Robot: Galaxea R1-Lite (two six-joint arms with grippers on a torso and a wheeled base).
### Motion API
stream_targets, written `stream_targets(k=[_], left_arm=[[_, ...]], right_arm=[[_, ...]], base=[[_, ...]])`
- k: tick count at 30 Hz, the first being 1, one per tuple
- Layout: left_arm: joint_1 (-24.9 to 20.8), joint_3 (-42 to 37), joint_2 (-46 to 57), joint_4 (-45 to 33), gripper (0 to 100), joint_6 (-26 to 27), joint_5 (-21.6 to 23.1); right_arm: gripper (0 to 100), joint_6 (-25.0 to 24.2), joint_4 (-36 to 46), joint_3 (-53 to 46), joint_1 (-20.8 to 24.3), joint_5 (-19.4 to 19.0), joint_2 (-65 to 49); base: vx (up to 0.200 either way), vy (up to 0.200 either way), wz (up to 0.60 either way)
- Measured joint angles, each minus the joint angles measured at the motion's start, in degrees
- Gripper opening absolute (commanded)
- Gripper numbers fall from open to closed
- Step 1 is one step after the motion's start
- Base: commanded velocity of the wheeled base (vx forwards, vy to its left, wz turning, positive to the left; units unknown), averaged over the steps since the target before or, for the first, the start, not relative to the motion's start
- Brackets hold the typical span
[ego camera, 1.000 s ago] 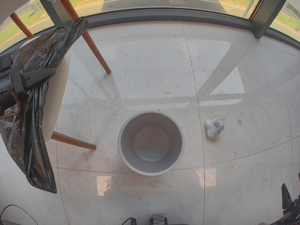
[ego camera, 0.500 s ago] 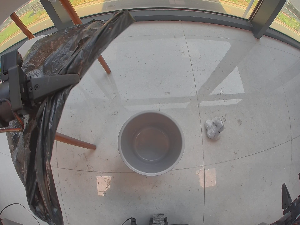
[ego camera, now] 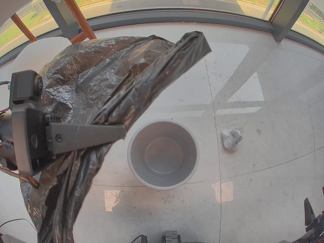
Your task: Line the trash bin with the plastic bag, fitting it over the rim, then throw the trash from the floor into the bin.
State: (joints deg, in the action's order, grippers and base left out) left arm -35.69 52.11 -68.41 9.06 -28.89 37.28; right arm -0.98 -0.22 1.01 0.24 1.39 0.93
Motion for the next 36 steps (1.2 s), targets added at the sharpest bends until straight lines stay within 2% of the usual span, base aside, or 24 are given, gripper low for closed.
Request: stream_targets(k=[13, 22, 36], left_arm=[[-6.9, 0.1, -4.4, 0.4, 0, 0.2, 0.1], [-11.7, 0.3, -8.5, 3.4, 0, 0.2, 0.0], [-12.4, 1.4, -12.3, 5.3, 0, 1.5, 0.7]], right_arm=[[100, 0.0, 0.0, 0.0, 0.0, 0.0, 0.0], [100, 0.0, 0.0, 0.0, 0.0, 0.0, 0.0], [100, -0.3, 0.0, 0.0, 0.0, 0.0, 0.0]], base=[[0.0, 0.0, 0.0], [0.0, 0.0, 0.0], [0.0, 0.0, 0.0]])
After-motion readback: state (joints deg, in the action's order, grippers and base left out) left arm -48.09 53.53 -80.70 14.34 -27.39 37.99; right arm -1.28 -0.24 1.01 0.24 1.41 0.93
